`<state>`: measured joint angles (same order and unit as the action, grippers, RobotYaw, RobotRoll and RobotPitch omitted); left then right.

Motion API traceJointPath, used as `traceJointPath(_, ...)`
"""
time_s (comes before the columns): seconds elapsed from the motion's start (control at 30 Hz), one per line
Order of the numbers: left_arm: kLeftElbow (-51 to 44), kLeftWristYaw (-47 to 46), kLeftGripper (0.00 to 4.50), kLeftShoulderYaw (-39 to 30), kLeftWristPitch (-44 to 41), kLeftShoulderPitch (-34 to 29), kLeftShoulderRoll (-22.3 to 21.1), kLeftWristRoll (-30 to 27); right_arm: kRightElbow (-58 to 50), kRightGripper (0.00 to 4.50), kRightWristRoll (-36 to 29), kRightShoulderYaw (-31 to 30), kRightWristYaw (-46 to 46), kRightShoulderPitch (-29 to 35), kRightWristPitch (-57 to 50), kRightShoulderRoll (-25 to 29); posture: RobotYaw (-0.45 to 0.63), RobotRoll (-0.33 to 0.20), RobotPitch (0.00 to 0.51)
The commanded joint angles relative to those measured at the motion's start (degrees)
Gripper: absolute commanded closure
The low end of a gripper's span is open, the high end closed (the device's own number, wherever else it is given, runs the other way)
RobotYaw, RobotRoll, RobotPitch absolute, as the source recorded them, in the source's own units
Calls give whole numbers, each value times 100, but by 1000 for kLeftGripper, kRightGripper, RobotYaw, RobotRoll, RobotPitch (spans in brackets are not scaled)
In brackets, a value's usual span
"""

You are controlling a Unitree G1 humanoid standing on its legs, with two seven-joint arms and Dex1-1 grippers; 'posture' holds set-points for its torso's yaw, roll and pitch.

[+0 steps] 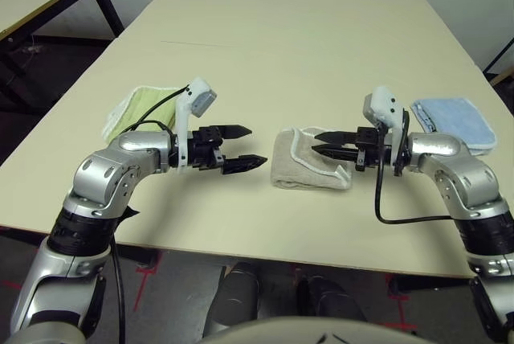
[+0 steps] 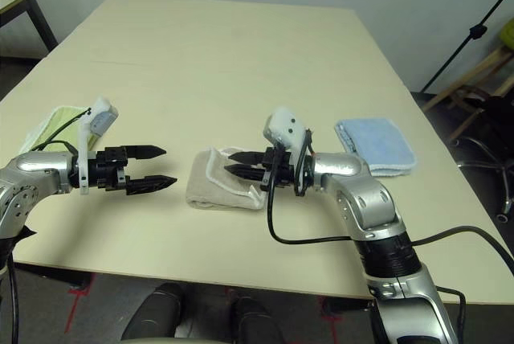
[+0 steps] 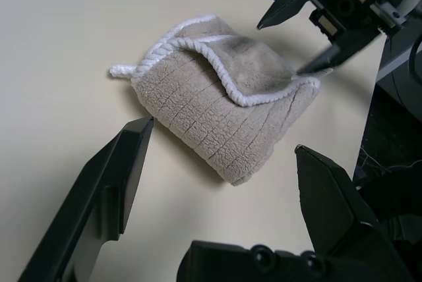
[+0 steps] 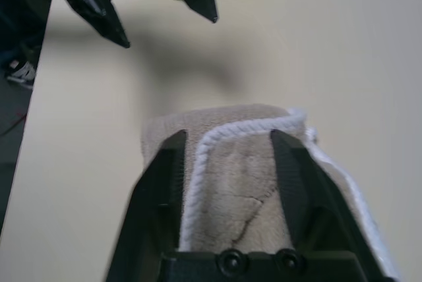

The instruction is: Fold the towel and set it aside.

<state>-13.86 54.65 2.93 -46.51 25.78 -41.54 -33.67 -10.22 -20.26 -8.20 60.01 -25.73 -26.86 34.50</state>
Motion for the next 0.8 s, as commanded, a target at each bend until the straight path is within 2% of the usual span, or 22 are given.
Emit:
traceJointPath(0.03,-122,-31,0,-25,-58,-67,-2,-35,43,700,228,-223,33,32,252,29,230,0,126)
traceJointPath(0.1,-130,-42,0,-31,-65,-74,-5,-42,129,44,362,-337,32,39,394,12,233,0,128)
traceJointPath(0.3,-168,-104,0,-44,-103,-94,-15,-78,548,15,780,-657,-41,13,765,-98,237,0,132)
traceJointPath(0.6,-216,-160,0,-67,-150,-103,-22,-114,995,15,880,-628,-335,-127,651,-502,245,0,132)
traceJointPath(0.7,-224,-171,0,-75,-152,-111,-25,-116,1045,581,809,-508,-485,-144,498,-628,246,0,130)
traceJointPath(0.8,-223,-194,0,-73,-156,-102,-12,-114,1089,1715,771,-425,-577,-132,396,-680,247,0,128)
